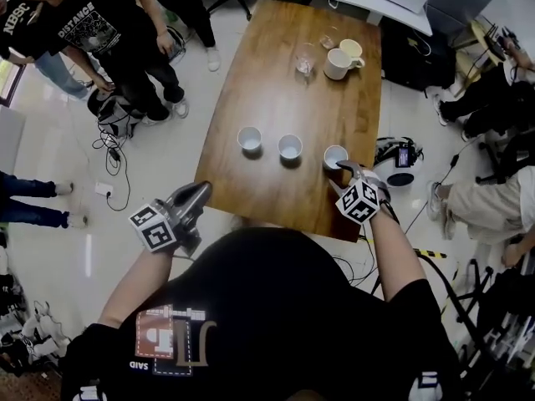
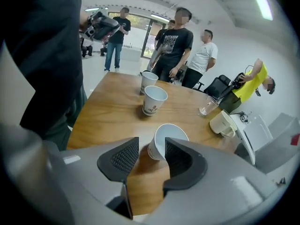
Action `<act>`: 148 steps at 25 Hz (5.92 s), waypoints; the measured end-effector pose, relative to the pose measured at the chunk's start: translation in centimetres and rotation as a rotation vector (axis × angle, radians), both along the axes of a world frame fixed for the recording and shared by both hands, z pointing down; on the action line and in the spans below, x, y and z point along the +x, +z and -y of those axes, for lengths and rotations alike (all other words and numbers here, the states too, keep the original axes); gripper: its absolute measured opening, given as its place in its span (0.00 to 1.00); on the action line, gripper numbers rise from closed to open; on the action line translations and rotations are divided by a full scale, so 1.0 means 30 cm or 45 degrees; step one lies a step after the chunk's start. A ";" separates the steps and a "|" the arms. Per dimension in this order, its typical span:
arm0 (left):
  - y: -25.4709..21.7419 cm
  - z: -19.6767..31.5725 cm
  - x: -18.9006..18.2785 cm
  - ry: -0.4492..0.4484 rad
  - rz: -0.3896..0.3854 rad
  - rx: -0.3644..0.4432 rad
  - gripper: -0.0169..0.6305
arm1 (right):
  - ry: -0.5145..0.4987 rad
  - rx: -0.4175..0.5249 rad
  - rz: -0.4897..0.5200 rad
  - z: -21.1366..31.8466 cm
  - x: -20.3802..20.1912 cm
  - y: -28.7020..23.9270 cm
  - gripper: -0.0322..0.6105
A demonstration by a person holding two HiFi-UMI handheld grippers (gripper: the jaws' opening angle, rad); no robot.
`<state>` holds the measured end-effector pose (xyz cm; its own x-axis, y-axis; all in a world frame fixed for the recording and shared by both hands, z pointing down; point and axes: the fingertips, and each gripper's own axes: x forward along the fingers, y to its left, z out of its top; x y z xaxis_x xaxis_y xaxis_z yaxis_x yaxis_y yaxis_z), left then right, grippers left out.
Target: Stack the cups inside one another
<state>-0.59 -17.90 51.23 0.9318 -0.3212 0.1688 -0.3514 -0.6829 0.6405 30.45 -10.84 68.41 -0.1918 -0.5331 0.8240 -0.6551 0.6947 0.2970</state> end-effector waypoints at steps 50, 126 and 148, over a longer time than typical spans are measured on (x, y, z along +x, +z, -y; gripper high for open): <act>0.052 0.055 -0.316 -0.203 -0.050 -0.043 0.02 | -0.268 -0.018 0.105 0.286 -0.484 -0.203 0.24; -0.024 0.129 -0.129 -0.036 -0.089 0.057 0.02 | 0.112 0.058 0.267 0.193 -0.231 -0.485 0.27; 0.036 0.174 0.070 0.043 -0.014 0.041 0.02 | 1.037 0.292 1.504 -0.208 0.026 -0.366 0.07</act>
<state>1.50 -23.12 52.30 0.9439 -0.2951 0.1482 -0.3210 -0.7147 0.6215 31.23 -4.59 57.43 -0.2706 -0.9192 0.2861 -0.7732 0.0304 -0.6335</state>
